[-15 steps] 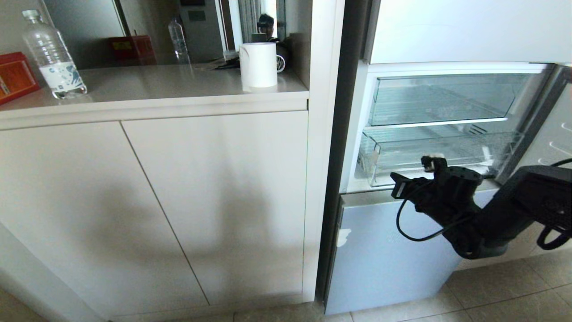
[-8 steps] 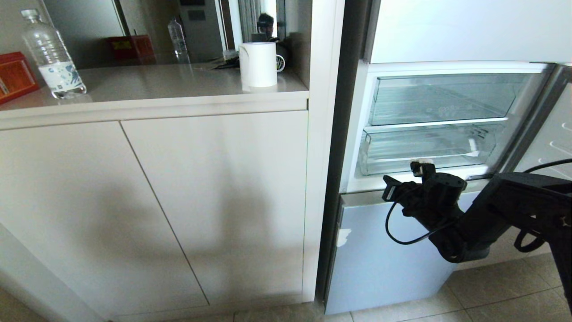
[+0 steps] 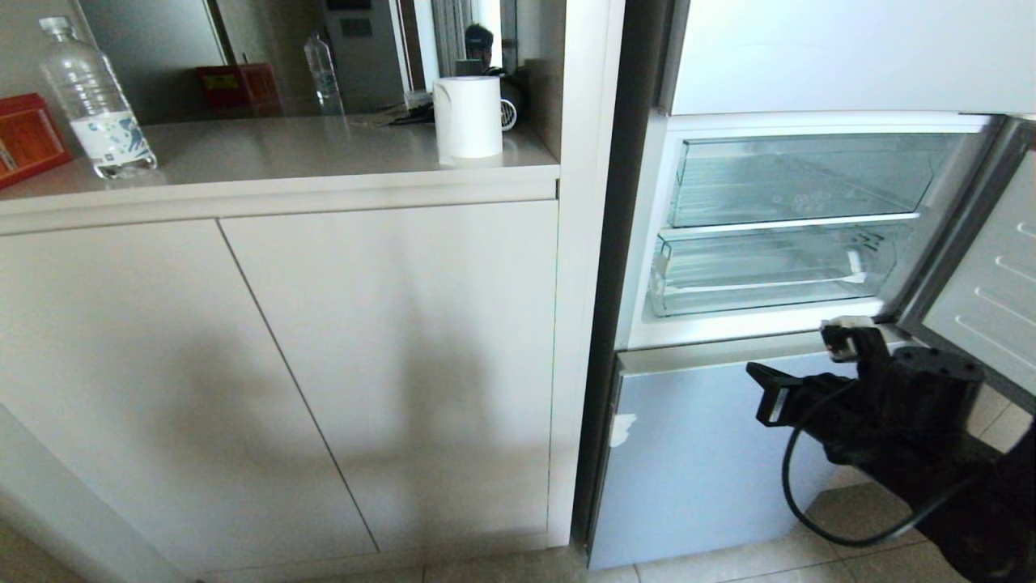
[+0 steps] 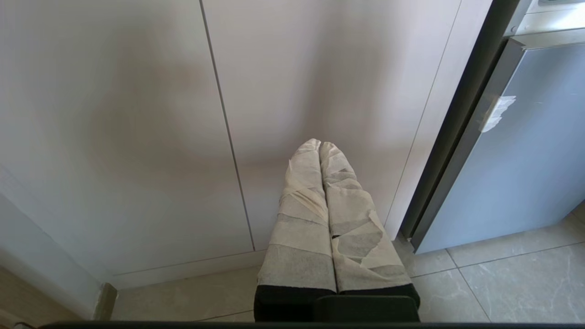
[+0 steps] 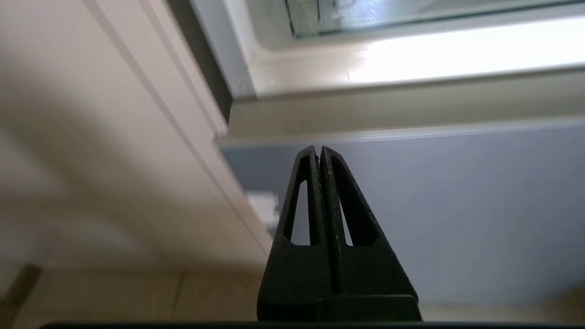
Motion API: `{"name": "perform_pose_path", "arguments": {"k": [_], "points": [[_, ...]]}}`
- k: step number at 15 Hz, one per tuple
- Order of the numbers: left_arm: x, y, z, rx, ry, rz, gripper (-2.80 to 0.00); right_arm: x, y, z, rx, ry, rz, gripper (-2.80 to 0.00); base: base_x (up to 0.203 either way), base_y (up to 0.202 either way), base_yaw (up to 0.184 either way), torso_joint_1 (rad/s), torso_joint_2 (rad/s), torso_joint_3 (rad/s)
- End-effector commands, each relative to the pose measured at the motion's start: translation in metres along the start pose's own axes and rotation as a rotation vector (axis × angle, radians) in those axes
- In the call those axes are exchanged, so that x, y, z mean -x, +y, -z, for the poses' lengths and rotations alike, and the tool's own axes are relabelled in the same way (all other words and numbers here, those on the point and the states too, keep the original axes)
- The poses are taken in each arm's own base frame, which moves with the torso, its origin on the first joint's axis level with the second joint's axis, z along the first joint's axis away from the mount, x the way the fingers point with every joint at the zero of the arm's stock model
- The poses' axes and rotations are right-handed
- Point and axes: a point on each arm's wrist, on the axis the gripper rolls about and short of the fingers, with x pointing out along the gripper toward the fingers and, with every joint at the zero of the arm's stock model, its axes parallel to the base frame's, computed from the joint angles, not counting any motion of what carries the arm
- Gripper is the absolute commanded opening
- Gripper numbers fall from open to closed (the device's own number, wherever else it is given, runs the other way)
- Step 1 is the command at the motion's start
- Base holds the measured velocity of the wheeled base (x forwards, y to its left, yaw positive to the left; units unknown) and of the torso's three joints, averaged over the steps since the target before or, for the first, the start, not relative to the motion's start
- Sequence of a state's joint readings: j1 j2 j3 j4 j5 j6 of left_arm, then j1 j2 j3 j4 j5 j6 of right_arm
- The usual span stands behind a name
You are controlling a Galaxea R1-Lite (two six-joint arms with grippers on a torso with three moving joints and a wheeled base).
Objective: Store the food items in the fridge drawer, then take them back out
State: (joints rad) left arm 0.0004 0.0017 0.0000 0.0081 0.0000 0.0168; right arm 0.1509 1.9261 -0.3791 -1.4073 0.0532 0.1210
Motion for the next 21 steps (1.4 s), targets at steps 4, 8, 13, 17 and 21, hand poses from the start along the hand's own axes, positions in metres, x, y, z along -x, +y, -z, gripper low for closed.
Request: {"name": "perform_pose_path", "arguments": {"k": [4, 8, 13, 17, 21], "points": [[0.0, 0.0, 0.0, 0.0, 0.001, -0.002, -2.8, 0.107, -0.015, -0.015, 0.033, -0.069, 0.177, -2.8, 0.0, 0.0, 0.0, 0.0, 0.0, 0.0], [0.0, 0.0, 0.0, 0.0, 0.001, 0.0, -2.8, 0.151, -0.029, -0.034, 0.049, -0.224, 0.354, -2.8, 0.0, 0.0, 0.0, 0.0, 0.0, 0.0], [0.0, 0.0, 0.0, 0.0, 0.001, 0.0, -2.8, 0.209, -0.021, -0.055, 0.089, -0.413, 0.514, -2.8, 0.0, 0.0, 0.0, 0.0, 0.0, 0.0], [0.0, 0.0, 0.0, 0.0, 0.001, -0.001, -2.8, 0.226, -0.019, -0.092, -0.037, -0.45, 0.759, -2.8, 0.0, 0.0, 0.0, 0.0, 0.0, 0.0], [0.0, 0.0, 0.0, 0.0, 0.001, -0.002, -2.8, 0.228, -0.028, -0.101, -0.272, -0.403, 0.869, -2.8, 0.0, 0.0, 0.0, 0.0, 0.0, 0.0]]}}
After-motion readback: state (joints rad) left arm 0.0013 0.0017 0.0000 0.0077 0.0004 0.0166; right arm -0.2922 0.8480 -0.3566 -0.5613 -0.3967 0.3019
